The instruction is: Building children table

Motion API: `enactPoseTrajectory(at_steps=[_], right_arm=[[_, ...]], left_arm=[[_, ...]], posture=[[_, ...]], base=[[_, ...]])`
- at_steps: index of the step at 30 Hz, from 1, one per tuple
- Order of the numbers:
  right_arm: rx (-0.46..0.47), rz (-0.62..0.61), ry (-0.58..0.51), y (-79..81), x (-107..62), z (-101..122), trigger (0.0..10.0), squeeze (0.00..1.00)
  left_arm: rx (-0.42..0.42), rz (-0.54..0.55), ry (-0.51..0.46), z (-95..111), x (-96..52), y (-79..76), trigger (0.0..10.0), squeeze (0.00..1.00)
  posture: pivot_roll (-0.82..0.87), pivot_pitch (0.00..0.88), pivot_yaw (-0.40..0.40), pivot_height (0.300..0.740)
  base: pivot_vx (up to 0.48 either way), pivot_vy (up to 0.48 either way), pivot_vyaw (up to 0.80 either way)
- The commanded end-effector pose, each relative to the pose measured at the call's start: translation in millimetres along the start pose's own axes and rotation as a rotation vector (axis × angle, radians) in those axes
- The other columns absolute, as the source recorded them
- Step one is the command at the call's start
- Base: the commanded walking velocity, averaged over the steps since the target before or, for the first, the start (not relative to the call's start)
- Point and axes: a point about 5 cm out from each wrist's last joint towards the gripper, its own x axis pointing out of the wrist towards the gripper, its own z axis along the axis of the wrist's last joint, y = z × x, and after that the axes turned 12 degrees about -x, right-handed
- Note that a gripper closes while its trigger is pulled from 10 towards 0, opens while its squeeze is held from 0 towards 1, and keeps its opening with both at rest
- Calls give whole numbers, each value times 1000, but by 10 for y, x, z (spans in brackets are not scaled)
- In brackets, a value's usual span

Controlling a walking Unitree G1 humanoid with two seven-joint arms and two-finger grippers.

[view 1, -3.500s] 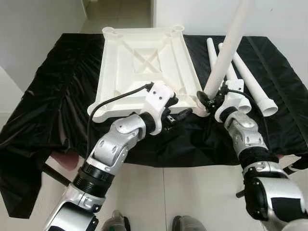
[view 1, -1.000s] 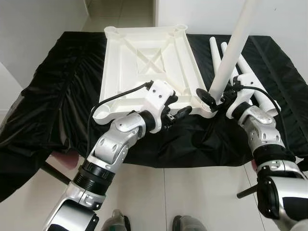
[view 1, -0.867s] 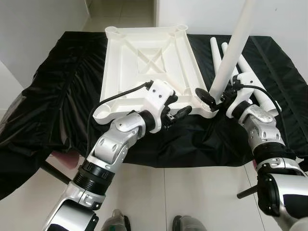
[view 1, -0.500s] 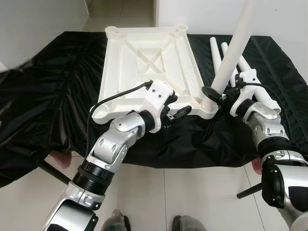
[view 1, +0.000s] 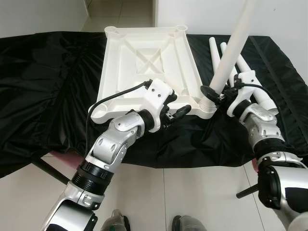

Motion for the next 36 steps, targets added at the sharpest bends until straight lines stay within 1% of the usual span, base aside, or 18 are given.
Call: enactPoseTrajectory(at_steps=[1, 3, 5, 8, 9, 10, 13, 16, 17, 18, 19, 21, 27, 28, 29, 31, 32, 36], right_arm=[[69, -37, 3, 19, -11, -61, 10000, 0], [64, -71, 8, 15, 5, -51, 10000, 0], [62, -184, 40, 11, 60, -23, 10000, 0], [62, -184, 40, 11, 60, -23, 10000, 0], [76, -241, 58, 12, 84, -15, 10000, 0], [76, -241, 58, 12, 84, -15, 10000, 0], [87, -409, 105, 17, 105, -18, 10000, 0], [93, -457, 113, 28, 103, -26, 10000, 0], [100, -522, 119, 45, 93, -35, 10000, 0], [100, -522, 119, 45, 93, -35, 10000, 0], [103, -568, 124, 57, 83, -40, 10000, 0], [158, -678, 120, 136, 75, -57, 10000, 0], [195, -757, 125, 259, 93, -40, 10000, 0], [209, -805, 133, 314, 106, -15, 10000, 0], [209, -805, 133, 314, 106, -15, 10000, 0], [234, -812, 136, 492, 191, 41, 10000, 0], [240, -804, 133, 542, 215, 58, 10000, 0], [224, -791, 133, 571, 218, 75, 10000, 0]], left_arm=[[-6, -32, 19, -29, -14, -19, 10000, 0], [-7, -32, 19, -29, -15, -19, 10000, 0], [-7, -33, 20, -30, -15, -21, 10000, 0], [-7, -33, 20, -30, -15, -21, 10000, 0], [-7, -33, 21, -31, -15, -22, 10000, 0], [-7, -33, 21, -31, -15, -22, 10000, 0], [-10, -34, 22, -39, -12, -28, 10000, 0], [-11, -35, 22, -42, -11, -30, 10000, 0], [-12, -36, 21, -41, -10, -32, 10000, 0], [-12, -36, 21, -41, -10, -32, 10000, 0], [-13, -36, 21, -40, -9, -33, 10000, 0], [-14, -37, 22, -43, -6, -37, 10000, 0], [-15, -41, 23, -48, -2, -45, 10000, 0], [-15, -41, 23, -47, -1, -44, 10000, 0], [-15, -41, 23, -47, -1, -44, 10000, 0], [-15, -42, 25, -46, -2, -42, 10000, 0], [-14, -42, 25, -46, -2, -41, 10000, 0], [-15, -41, 25, -45, -4, -41, 10000, 0]], posture=[[-26, 63, 35, 740], [-26, 63, 35, 740], [-28, 66, 36, 740], [-28, 66, 36, 740], [-28, 66, 36, 740], [-28, 66, 36, 740], [-28, 66, 36, 740], [-28, 66, 36, 740], [-35, 72, 35, 740], [-35, 72, 35, 740], [-35, 72, 35, 740], [-39, 75, 37, 740], [-39, 74, 38, 740], [-40, 77, 41, 740], [-40, 77, 41, 740], [-40, 77, 42, 740], [-40, 77, 42, 740], [-40, 77, 42, 740]], base=[[0, 0, 0], [0, 0, 0], [0, 0, 0], [0, 0, 0], [0, 0, 0], [0, 0, 0], [0, 0, 0], [0, 0, 0], [0, 0, 0], [0, 0, 0], [0, 0, 0], [0, 0, 0], [0, 0, 0], [0, 0, 0], [0, 0, 0], [0, 0, 0], [0, 0, 0], [0, 0, 0]])
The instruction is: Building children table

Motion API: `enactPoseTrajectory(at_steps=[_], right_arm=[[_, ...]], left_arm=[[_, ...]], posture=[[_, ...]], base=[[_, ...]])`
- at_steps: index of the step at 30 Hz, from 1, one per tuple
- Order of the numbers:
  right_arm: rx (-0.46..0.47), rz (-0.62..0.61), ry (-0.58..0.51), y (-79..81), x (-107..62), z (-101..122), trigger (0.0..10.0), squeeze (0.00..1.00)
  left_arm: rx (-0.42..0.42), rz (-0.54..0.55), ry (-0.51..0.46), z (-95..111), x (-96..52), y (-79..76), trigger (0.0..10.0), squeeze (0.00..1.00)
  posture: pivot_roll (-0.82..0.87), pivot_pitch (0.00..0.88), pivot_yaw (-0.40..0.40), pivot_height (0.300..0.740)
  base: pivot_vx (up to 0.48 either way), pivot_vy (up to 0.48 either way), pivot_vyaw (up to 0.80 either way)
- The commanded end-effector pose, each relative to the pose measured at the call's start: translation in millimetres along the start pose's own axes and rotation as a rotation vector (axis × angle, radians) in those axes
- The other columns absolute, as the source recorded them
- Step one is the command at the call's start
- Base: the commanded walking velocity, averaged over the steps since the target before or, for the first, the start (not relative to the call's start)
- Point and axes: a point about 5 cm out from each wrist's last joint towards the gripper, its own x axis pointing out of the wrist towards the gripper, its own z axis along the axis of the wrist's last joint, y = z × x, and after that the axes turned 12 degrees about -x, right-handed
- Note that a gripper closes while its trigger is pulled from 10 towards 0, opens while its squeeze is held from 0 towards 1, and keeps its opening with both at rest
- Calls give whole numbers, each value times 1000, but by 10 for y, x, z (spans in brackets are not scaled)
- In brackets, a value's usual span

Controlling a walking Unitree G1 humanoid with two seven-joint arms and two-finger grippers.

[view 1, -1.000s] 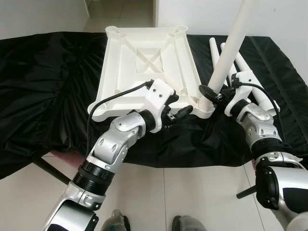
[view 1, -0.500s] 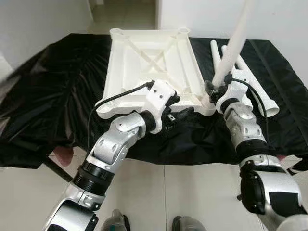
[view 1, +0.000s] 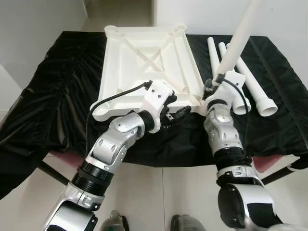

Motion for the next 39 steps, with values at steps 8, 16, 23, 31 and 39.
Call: enactPoseTrajectory(at_steps=[8, 16, 23, 31, 39], right_arm=[[43, 8, 22, -133, 16, -23, 10000, 0], [80, 118, -43, -145, -17, 34, 10000, 1000], [52, 236, -76, -158, -29, 30, 10000, 969], [-45, 503, -148, -348, -29, -1, 10000, 0], [-129, 638, -153, -566, 37, -32, 10000, 0]], left_arm=[[-8, -39, 18, -30, 2, -32, 10000, 0], [-9, -39, 16, -29, 3, -35, 10000, 0], [-9, -38, 17, -30, 4, -34, 10000, 0], [-5, -38, 19, -28, 1, -29, 10000, 0], [0, -37, 22, -27, 2, -17, 10000, 0]], posture=[[-43, 81, 38, 740], [-45, 83, 38, 740], [-44, 82, 38, 740], [-42, 76, 37, 740], [-40, 70, 37, 740]], base=[[0, 0, 0], [0, 0, 0], [0, 0, 0], [0, 0, 0], [0, 0, 0]])
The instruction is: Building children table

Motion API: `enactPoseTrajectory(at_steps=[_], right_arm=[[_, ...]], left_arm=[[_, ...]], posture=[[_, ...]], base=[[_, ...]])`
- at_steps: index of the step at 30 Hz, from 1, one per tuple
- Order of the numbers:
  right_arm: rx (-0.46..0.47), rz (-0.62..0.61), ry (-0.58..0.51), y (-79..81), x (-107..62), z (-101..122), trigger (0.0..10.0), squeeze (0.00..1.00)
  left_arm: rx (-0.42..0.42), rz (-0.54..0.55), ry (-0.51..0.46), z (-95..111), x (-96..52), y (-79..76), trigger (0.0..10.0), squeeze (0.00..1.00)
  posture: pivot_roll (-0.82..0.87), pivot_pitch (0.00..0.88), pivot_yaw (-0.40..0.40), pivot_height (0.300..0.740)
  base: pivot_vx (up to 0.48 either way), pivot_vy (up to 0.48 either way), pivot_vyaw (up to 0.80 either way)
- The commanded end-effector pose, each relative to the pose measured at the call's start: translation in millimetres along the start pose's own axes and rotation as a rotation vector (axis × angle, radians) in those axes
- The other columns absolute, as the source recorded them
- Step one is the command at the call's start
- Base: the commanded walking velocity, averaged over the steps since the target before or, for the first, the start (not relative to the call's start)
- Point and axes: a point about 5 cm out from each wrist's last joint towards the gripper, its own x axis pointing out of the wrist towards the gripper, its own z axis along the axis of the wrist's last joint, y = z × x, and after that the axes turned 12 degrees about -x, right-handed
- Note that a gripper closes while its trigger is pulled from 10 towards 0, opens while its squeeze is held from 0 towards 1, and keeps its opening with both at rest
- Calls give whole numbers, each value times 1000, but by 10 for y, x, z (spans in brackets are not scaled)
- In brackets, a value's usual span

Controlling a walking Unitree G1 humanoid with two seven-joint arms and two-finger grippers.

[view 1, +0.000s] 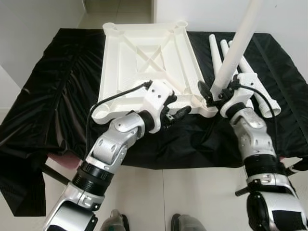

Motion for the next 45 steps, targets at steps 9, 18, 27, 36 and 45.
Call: enactPoseTrajectory(at_steps=[9, 18, 27, 36, 45], right_arm=[[14, 100, 24, -132, -53, -126, 10000, 0], [34, 137, 65, -108, -8, -247, 10000, 0], [12, 116, 80, -77, 79, -249, 10000, 0], [-55, 34, 161, -123, 102, -305, 10000, 0], [-52, 86, 163, -113, 60, -349, 0, 0]], left_arm=[[3, -41, 23, -29, 3, -23, 10000, 0], [8, -47, 31, -36, -2, -26, 10000, 0], [11, -57, 38, -41, -1, -37, 10000, 0], [10, -53, 38, -28, -4, -38, 10000, 0], [6, -40, 37, -27, -18, -21, 10000, 0]], posture=[[-37, 57, 40, 740], [-30, 40, 48, 740], [-27, 32, 52, 740], [-20, 57, 49, 740], [-20, 70, 47, 740]], base=[[0, 0, 0], [0, 0, 0], [0, 0, 0], [0, 0, 0], [0, 0, 0]])
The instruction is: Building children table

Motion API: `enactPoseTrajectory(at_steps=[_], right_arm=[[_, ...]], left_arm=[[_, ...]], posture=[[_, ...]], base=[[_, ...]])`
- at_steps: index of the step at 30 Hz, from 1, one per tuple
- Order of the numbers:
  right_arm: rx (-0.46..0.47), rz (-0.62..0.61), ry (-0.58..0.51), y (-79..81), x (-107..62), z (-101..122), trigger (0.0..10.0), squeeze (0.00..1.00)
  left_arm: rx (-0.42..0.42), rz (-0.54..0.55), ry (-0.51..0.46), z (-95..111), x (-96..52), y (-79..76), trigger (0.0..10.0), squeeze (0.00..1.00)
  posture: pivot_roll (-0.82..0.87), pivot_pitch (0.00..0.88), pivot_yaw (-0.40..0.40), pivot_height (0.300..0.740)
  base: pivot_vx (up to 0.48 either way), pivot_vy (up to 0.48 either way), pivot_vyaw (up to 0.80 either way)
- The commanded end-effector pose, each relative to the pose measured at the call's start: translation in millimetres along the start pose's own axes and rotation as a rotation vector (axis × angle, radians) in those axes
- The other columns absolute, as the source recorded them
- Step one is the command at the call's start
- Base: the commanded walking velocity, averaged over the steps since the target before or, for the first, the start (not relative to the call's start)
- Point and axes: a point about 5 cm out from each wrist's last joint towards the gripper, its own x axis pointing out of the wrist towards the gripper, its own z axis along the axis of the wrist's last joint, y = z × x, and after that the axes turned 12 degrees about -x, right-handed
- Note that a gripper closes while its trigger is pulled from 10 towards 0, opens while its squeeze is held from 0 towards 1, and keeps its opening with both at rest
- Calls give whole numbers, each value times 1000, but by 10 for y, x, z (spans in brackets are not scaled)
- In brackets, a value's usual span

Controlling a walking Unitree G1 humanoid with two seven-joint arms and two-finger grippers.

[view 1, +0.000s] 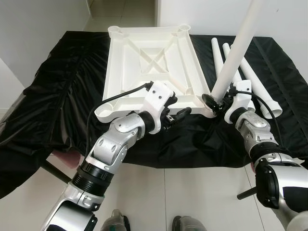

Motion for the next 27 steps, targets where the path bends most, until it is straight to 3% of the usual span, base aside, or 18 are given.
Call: enactPoseTrajectory(at_steps=[1, 10, 16, 20, 27], right_arm=[[-5, 27, 17, 27, -9, -39, 0, 0], [-24, 88, -10, 72, -18, -28, 0, 0], [-6, 128, -66, 283, 6, -19, 0, 0], [19, 53, -72, 382, 46, 14, 0, 0], [66, -70, -40, 406, 78, 14, 0, 0]], left_arm=[[2, -40, 19, -9, -12, -24, 10000, 0], [0, -41, 17, -9, -8, -26, 10000, 0], [-3, -46, 17, -5, 0, -34, 10000, 0], [-4, -52, 18, -6, 3, -42, 10000, 0], [-6, -59, 19, -9, 11, -55, 10000, 0]], posture=[[-20, 70, 47, 740], [-26, 77, 45, 740], [-33, 86, 49, 740], [-40, 89, 52, 740], [-43, 90, 54, 740]], base=[[0, 0, 0], [0, 0, 0], [0, 0, 0], [0, 0, 0], [0, 0, 0]])
